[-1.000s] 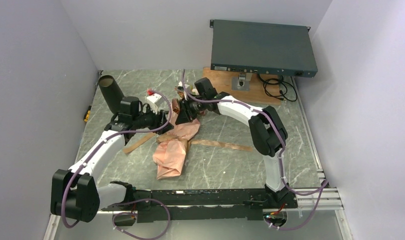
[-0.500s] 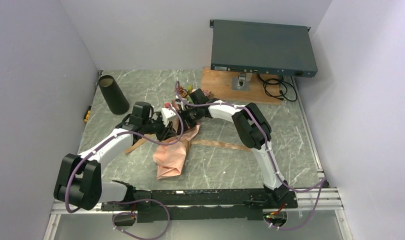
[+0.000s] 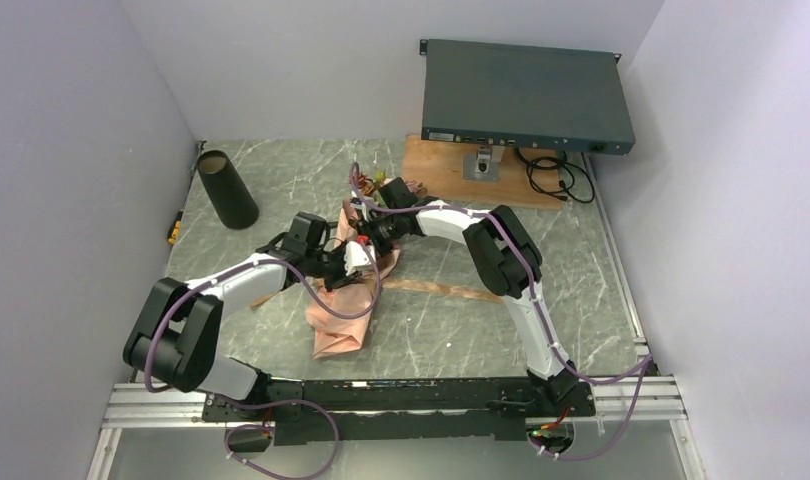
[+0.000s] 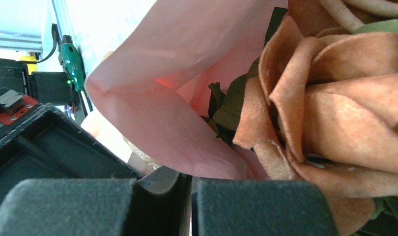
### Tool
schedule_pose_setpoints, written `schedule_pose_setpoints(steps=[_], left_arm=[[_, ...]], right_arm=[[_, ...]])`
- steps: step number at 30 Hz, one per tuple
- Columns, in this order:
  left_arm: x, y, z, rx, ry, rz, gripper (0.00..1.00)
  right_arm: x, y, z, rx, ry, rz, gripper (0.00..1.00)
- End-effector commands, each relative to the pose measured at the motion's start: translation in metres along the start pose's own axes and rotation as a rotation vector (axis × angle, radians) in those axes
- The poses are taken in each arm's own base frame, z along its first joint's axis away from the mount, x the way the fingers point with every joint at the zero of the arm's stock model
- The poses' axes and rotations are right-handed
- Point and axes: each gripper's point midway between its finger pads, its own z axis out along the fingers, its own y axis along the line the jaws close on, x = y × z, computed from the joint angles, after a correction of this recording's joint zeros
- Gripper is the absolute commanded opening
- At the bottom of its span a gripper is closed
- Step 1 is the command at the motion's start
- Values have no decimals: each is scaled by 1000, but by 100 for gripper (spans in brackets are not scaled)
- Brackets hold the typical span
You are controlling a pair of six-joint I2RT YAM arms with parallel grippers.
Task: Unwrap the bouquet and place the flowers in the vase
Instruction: Untie the ribbon from the wrapping paper.
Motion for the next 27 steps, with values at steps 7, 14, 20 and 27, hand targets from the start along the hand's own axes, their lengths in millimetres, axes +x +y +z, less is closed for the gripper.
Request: schedule_pose_setpoints(steps=[7, 14, 20, 27], left_arm=[[28, 9, 11, -14, 119, 105, 36], [46, 4, 11, 24, 190, 107, 43], [47, 7, 4, 4, 218, 58, 22], [28, 26, -13, -125, 176, -36, 1]], right_arm=[[23, -30, 8, 79, 64, -4, 0], [37, -43, 9, 111, 110, -20, 0], [46, -56, 7, 155, 147, -47, 0], [53, -72, 5, 228, 181, -61, 0]])
